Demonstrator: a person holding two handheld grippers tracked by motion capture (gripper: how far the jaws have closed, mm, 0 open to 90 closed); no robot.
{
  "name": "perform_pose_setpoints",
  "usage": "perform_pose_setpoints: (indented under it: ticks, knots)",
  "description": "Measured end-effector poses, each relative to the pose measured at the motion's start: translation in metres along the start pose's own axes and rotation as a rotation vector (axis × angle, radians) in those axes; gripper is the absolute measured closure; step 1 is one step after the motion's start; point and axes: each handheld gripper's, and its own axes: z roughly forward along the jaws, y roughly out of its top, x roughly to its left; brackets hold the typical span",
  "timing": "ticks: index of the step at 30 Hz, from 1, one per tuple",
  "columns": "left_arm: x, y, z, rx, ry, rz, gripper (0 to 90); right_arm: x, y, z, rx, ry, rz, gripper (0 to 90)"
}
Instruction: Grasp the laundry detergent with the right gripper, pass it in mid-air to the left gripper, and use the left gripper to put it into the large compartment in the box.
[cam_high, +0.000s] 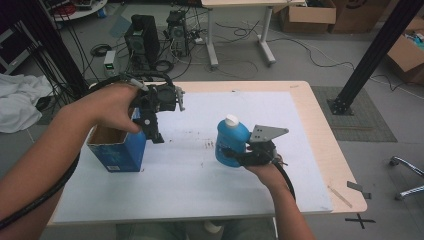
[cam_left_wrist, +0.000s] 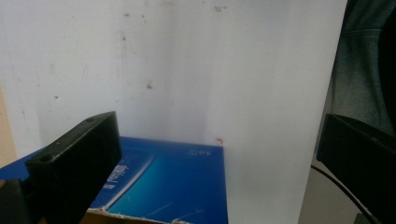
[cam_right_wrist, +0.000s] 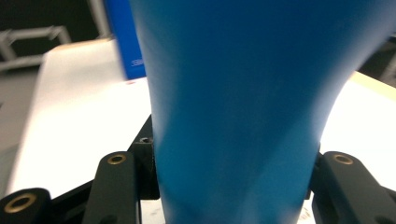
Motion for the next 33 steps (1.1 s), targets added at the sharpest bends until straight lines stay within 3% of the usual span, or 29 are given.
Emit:
perform_pose_setpoints:
  ticks: [5, 6, 10, 24, 33]
  knots:
    - [-0.004, 0.009, 0.003, 0.01, -0.014, 0.018, 0.5, 0.01, 0.015, 0.004, 0.025, 0.116, -0.048, 45.4]
    - [-0.004, 0.012, 0.005, 0.016, -0.013, 0.022, 0.4, 0.014, 0.02, 0.009, 0.033, 0.16, -0.063, 45.4]
    - [-0.009, 0.021, 0.008, 0.015, -0.022, 0.039, 0.4, 0.022, 0.025, 0.021, 0.061, 0.216, -0.09, 45.5]
    - [-0.032, 0.034, 0.025, 0.006, -0.064, 0.085, 0.4, 0.037, 0.026, 0.065, 0.062, 0.316, -0.098, 45.8]
    - [-0.039, 0.038, 0.027, 0.005, -0.065, 0.094, 0.7, 0.046, 0.031, 0.084, 0.029, 0.332, -0.089, 45.6]
